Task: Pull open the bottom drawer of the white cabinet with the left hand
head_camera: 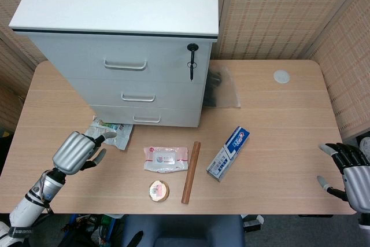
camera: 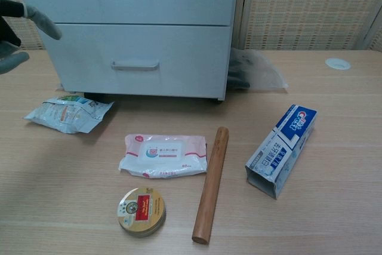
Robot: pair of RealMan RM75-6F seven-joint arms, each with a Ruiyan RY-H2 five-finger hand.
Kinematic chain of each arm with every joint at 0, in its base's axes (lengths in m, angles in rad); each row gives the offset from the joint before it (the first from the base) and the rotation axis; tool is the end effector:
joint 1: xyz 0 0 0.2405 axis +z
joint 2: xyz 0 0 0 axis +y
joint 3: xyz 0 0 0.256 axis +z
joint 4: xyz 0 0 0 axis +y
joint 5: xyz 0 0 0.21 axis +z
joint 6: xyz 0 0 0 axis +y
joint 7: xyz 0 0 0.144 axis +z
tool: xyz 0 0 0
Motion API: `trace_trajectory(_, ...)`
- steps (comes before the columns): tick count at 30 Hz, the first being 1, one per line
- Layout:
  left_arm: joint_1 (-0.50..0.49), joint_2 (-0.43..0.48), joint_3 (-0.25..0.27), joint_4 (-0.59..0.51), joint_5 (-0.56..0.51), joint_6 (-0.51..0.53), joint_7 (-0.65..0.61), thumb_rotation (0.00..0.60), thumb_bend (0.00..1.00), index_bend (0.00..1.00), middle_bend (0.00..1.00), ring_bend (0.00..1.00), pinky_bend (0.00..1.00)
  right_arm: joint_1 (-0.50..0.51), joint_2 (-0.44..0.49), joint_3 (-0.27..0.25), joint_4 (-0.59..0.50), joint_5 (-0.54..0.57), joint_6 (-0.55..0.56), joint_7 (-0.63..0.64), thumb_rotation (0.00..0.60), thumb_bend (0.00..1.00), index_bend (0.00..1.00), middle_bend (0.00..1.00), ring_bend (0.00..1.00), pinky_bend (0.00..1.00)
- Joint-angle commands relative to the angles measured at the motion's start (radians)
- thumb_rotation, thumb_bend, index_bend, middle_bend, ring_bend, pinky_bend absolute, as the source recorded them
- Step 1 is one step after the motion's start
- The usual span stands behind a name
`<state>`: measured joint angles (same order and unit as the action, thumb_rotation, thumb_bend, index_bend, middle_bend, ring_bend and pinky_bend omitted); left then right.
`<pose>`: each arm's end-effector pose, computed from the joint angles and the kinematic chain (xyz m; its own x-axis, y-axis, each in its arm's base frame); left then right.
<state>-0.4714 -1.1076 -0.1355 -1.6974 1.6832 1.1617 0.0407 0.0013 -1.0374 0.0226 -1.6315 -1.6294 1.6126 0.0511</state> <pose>-0.1870 0.2812 0.1157 0.4781 0.0509 0.8768 0.7521 -0.5393 -0.3788 -0.3039 -0.1486 0.1881 0.4061 0.0616 0.9118 -0.9100 -0.0643 0.4096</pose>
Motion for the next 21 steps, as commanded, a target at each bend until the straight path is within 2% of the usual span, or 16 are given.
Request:
trace_trajectory(1,-0.068,-0.018,-0.021,0.006,-0.062,-0.100,0.017,0.600,0.58,0.25,0.92,0.90,1.00,0.001,0.000,0.001,0.001,0.002,-0.003,0.001,0.600,0.18,0.22,0.22,0.16,0.15)
trace_trajectory(6,-0.126,-0.037,-0.032,-0.003,-0.145,-0.200,0.057,0.600,0.65,0.18,0.96,0.94,1.00,0.002,-0.004,0.000,0.007,0.009,-0.012,0.003,0.600,0.18,0.22,0.22,0.16,0.15)
trace_trajectory(11,-0.181,-0.078,-0.047,0.020,-0.217,-0.267,0.091,0.600,0.68,0.14,0.97,0.95,1.00,0.011,-0.002,0.002,0.007,0.008,-0.025,0.001,0.600,0.18,0.22,0.22,0.16,0.15)
trace_trajectory(21,-0.254,-0.148,-0.046,0.090,-0.315,-0.345,0.133,0.600,0.68,0.13,0.98,0.95,1.00,0.018,0.001,0.004,0.010,0.016,-0.040,0.004,0.600,0.18,0.22,0.22,0.16,0.15)
